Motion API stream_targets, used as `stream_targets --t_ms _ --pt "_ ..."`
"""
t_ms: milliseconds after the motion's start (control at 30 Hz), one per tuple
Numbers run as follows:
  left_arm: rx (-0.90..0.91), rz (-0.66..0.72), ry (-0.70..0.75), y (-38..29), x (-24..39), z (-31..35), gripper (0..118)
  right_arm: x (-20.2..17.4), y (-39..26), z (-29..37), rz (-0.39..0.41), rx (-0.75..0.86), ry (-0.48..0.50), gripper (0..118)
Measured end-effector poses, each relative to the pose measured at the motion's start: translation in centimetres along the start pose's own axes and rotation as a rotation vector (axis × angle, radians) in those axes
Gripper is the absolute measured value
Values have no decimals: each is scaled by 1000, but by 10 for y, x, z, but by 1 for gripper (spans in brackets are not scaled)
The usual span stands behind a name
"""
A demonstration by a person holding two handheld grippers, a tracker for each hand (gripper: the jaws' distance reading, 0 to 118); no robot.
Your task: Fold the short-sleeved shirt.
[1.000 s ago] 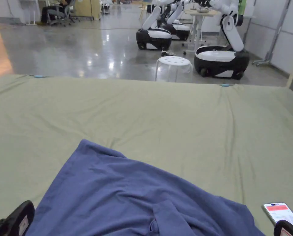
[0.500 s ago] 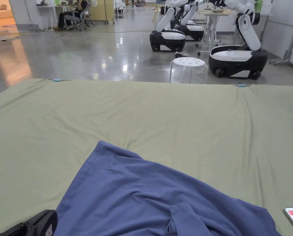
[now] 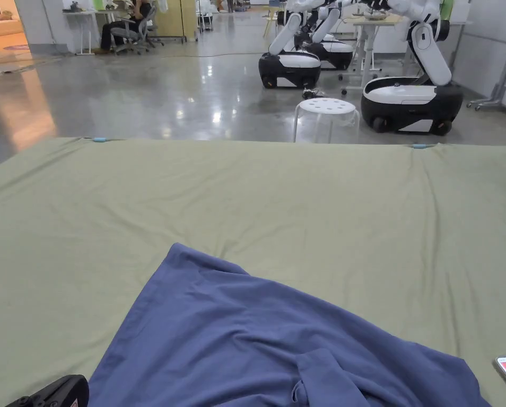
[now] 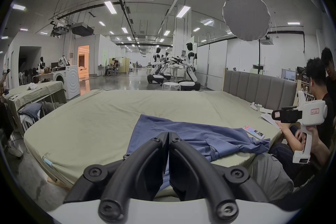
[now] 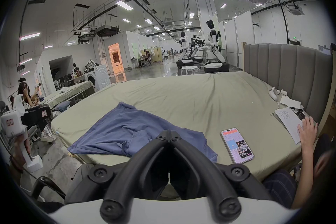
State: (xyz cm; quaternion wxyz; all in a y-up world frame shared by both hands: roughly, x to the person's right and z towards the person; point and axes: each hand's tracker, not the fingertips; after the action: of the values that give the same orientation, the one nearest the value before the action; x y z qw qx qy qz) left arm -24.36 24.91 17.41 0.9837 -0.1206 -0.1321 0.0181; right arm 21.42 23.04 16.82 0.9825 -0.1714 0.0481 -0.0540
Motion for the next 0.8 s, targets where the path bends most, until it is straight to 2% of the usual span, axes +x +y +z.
stream_targets --t_ms 33,67,133,567,800 --pt "-4 -3 2 -1 0 0 4 0 0 0 1 -3 2 0" --pt "-5 -4 6 -1 1 -1 4 -23 1 2 2 -6 2 0" --pt "-10 -1 3 -3 0 -2 4 -33 1 2 2 -13 3 0" --pt "-35 13 -11 -10 1 -7 4 -33 -4 0 -60 -41 14 0" --pt "-62 38 -30 -17 2 -13 4 -33 -6 2 -57 -53 -12 0"
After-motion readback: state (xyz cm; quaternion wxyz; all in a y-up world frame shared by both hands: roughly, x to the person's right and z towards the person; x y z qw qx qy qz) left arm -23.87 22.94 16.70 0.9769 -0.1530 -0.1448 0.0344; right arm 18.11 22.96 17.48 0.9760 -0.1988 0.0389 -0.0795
